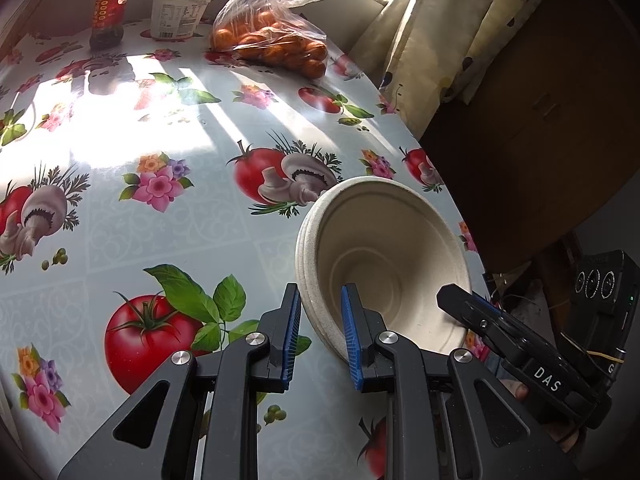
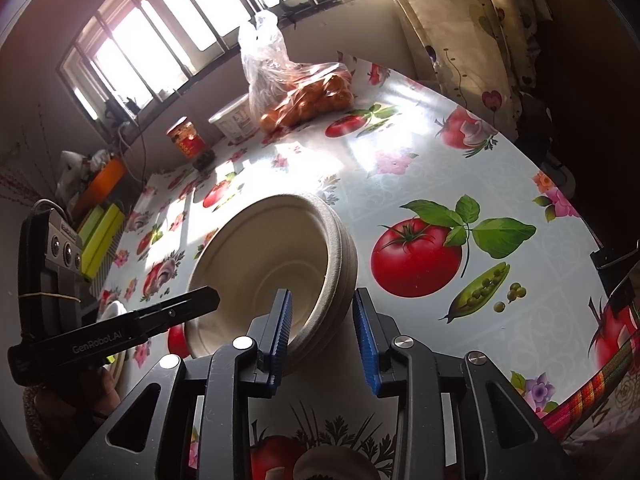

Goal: Organize plates and bowls

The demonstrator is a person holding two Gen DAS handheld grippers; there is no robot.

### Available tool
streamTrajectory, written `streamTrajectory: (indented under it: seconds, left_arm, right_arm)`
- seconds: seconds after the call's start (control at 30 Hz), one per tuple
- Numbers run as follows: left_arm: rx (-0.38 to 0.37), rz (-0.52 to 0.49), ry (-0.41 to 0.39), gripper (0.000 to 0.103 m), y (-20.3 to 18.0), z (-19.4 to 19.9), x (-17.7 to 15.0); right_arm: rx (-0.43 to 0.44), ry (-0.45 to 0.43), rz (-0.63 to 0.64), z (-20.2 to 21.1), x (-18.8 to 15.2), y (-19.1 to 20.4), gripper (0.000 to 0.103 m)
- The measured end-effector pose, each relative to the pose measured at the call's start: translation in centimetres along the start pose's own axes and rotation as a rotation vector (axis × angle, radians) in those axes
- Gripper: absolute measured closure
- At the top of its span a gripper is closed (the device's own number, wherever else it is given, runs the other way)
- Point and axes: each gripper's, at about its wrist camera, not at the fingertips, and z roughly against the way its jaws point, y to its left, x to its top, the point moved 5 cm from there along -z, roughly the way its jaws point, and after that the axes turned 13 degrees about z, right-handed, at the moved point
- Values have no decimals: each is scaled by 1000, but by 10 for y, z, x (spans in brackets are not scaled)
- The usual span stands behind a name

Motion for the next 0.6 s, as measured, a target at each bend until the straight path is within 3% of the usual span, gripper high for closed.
streamTrajectory:
  seconds: [0.6]
  left_arm:
    - [17,30,-43,81,11,23,-1]
  right_arm:
    - [12,5,62,-3,7,24,73]
